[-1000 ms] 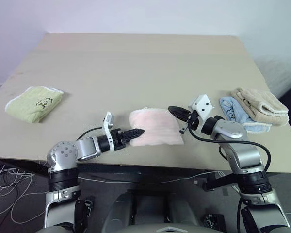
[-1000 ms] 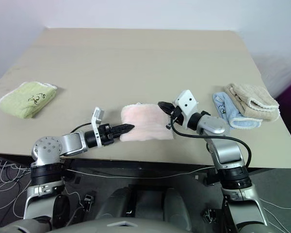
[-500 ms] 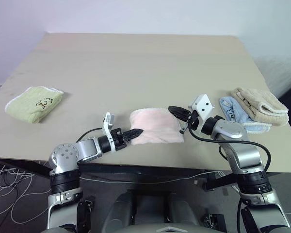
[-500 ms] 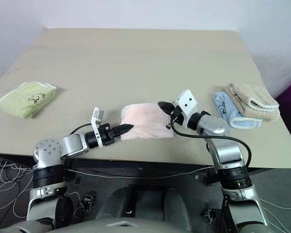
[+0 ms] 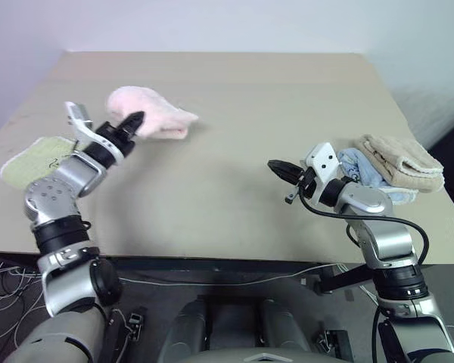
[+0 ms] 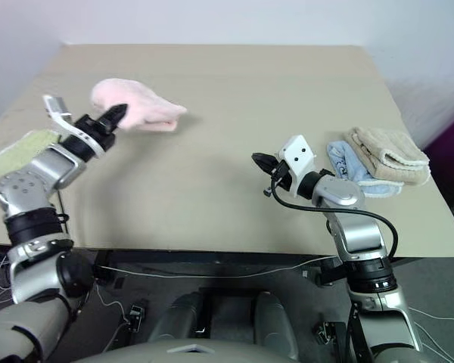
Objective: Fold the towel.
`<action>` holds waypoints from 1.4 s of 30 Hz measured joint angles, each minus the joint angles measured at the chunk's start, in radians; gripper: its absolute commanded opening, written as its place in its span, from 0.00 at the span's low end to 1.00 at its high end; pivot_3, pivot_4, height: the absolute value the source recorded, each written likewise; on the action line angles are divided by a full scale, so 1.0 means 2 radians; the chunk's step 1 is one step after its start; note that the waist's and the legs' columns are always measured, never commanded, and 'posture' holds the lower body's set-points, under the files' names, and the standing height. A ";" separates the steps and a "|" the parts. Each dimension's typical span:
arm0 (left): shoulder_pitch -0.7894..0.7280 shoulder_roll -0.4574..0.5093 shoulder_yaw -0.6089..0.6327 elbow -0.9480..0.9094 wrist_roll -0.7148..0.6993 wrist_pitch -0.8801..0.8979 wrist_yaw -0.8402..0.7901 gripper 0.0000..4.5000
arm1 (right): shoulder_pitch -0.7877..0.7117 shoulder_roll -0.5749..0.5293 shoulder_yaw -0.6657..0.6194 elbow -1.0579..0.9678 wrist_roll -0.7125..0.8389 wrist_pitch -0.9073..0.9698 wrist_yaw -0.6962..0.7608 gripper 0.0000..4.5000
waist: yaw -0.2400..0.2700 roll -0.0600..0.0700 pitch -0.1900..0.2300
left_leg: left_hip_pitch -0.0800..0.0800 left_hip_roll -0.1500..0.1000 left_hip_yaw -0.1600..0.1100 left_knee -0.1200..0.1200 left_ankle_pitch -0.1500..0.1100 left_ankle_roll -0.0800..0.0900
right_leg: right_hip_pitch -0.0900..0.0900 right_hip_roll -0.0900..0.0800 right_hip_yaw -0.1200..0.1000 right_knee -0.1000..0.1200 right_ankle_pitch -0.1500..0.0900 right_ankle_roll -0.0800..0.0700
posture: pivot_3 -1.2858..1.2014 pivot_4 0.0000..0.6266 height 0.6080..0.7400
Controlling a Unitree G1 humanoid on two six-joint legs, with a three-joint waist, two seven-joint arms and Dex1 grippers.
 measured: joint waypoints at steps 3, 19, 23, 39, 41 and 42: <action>-0.009 0.062 0.025 0.058 0.022 -0.064 -0.018 0.00 | -0.001 0.000 0.000 0.000 0.000 -0.001 0.000 0.00 | -0.004 0.000 0.000 | 0.000 0.000 0.000 -0.001 0.000 0.000 | -0.001 0.000 0.001 0.000 0.000 0.000 | 0.52 0.24 1.00; 0.129 0.108 0.103 0.103 0.041 -0.126 -0.033 0.26 | 0.003 -0.001 0.000 0.000 0.000 -0.002 0.003 0.00 | -0.001 0.000 0.000 | 0.000 0.000 0.000 -0.001 0.000 0.000 | -0.001 -0.001 0.000 0.000 0.000 0.000 | 0.52 0.24 1.00; 0.145 0.091 0.131 0.081 0.011 -0.119 -0.029 0.57 | 0.001 -0.001 0.002 0.002 0.000 -0.005 0.006 0.00 | 0.000 -0.001 0.000 | 0.000 0.000 0.000 -0.001 0.000 0.000 | 0.000 -0.001 0.000 0.000 0.000 0.000 | 0.52 0.24 1.00; 0.341 0.007 0.059 -0.214 -0.047 -0.034 -0.050 0.99 | -0.001 0.000 0.005 0.008 0.000 -0.004 0.009 0.00 | 0.000 -0.001 0.000 | 0.000 0.000 0.000 -0.001 0.000 0.000 | 0.000 -0.002 0.001 0.000 0.000 0.000 | 0.52 0.24 1.00; 0.364 0.006 0.009 -0.269 -0.025 -0.036 -0.063 0.99 | -0.001 0.000 0.004 0.008 0.000 -0.003 0.007 0.00 | 0.001 -0.001 0.000 | 0.000 0.000 0.000 -0.001 0.000 0.000 | 0.000 -0.002 0.001 0.000 0.000 0.000 | 0.52 0.24 1.00; 0.366 0.007 -0.015 -0.287 -0.007 -0.046 -0.071 0.99 | -0.001 0.000 0.004 0.008 0.000 -0.002 0.004 0.00 | 0.002 -0.001 0.000 | 0.000 0.000 0.000 -0.001 0.000 0.000 | 0.000 -0.002 0.001 0.000 0.000 0.000 | 0.52 0.24 1.00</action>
